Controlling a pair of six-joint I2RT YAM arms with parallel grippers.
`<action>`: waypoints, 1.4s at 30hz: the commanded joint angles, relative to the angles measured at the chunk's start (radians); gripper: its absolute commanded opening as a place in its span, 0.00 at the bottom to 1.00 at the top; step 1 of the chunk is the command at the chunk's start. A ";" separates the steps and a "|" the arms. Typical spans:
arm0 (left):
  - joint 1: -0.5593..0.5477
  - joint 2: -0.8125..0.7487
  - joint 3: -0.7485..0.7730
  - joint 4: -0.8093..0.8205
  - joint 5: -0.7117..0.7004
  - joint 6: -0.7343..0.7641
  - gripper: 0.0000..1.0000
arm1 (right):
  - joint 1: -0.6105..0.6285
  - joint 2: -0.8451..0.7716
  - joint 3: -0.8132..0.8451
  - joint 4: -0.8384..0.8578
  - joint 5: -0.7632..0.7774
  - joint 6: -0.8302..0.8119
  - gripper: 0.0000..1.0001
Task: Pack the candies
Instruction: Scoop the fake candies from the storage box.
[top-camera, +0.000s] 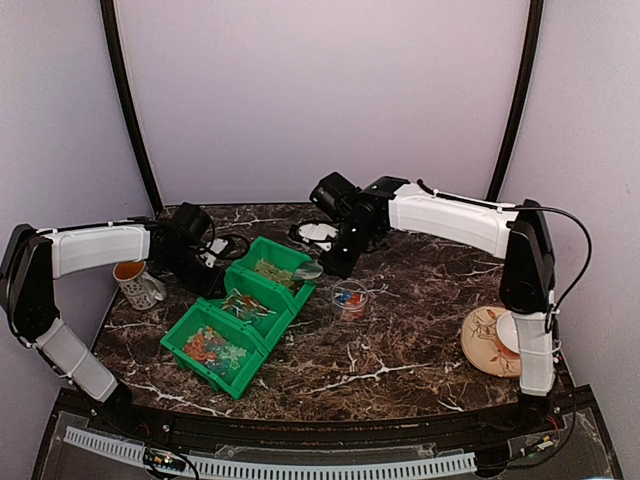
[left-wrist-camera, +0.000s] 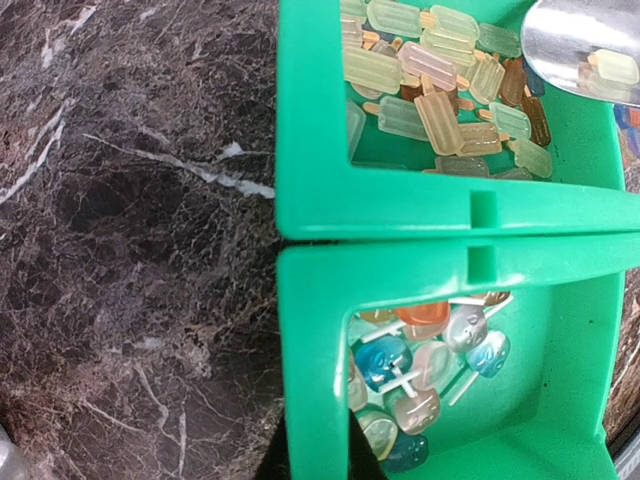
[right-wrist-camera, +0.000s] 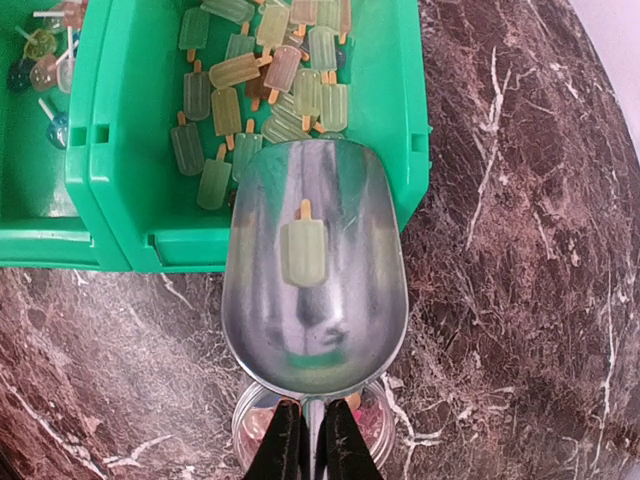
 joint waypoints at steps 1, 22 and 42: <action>-0.004 -0.043 0.038 0.023 0.037 -0.005 0.00 | 0.029 0.056 0.053 -0.139 0.029 -0.041 0.00; -0.068 -0.081 0.025 0.071 0.122 0.047 0.00 | 0.102 0.358 0.305 -0.246 -0.155 -0.214 0.00; -0.077 -0.093 0.021 0.069 0.096 0.047 0.00 | 0.058 0.371 0.171 0.003 -0.500 -0.288 0.00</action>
